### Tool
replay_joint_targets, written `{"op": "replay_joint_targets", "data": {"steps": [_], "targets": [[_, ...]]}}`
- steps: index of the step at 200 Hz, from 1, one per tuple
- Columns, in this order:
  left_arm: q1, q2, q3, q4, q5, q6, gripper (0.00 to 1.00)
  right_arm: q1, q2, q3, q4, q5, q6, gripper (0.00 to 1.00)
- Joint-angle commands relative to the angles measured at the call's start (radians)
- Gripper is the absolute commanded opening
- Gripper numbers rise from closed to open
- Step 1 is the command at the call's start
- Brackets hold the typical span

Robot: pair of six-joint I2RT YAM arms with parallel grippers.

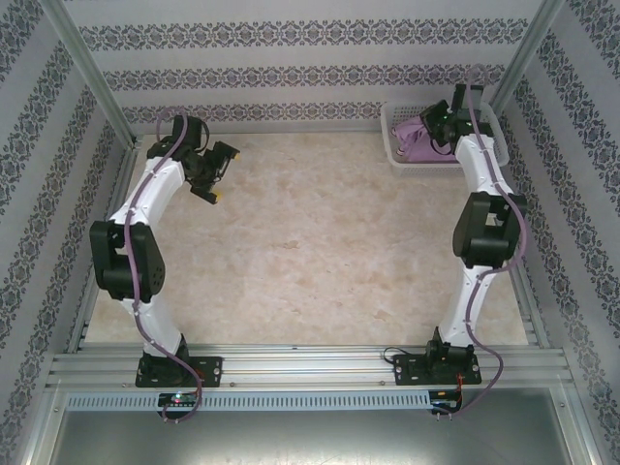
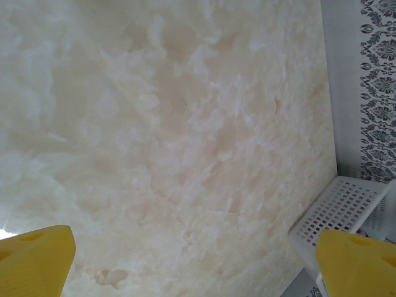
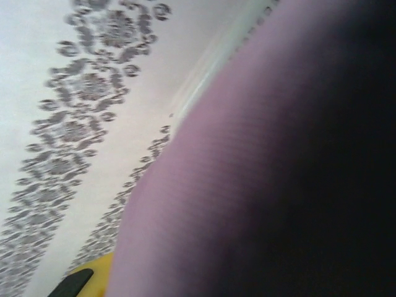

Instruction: Roll up the long pants

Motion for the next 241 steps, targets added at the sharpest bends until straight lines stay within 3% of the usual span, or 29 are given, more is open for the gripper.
{"op": "replay_joint_targets", "data": {"steps": [1,42,93,101,114,119,138,176,219,230,241], "targets": [[0.013,0.056,0.054,0.005,0.031,0.039,1.0,-0.006,0.037,0.09,0.043,0.052,-0.062,0.0],[0.013,0.14,0.133,-0.01,0.039,0.043,1.0,-0.001,0.125,0.033,0.092,0.081,-0.02,0.0],[0.015,0.153,0.152,-0.023,0.048,0.079,1.0,0.005,0.116,-0.137,0.14,0.146,0.031,0.0],[0.015,0.15,0.143,-0.021,0.054,0.081,1.0,0.005,0.111,-0.15,0.138,0.155,0.031,0.11],[0.015,0.14,0.125,-0.017,0.066,0.083,1.0,0.005,0.1,-0.15,0.107,0.167,0.022,0.6],[0.015,0.134,0.116,-0.014,0.069,0.083,1.0,0.005,0.098,-0.137,0.079,0.176,0.017,0.74],[0.015,0.105,0.092,-0.005,0.072,0.09,1.0,0.008,0.08,-0.073,-0.01,0.195,-0.043,0.97],[0.014,0.037,0.064,0.077,0.088,0.168,1.0,0.028,-0.023,0.079,-0.178,0.263,-0.186,0.98],[0.013,-0.029,0.085,0.173,0.204,0.265,1.0,0.048,-0.15,0.296,-0.449,0.389,-0.343,0.98],[0.013,-0.066,0.095,0.134,0.168,0.345,1.0,0.065,-0.223,0.251,-0.442,0.434,-0.405,0.98],[0.009,-0.124,0.087,0.081,0.047,0.448,1.0,0.083,-0.314,0.131,-0.394,0.466,-0.469,0.98]]}}
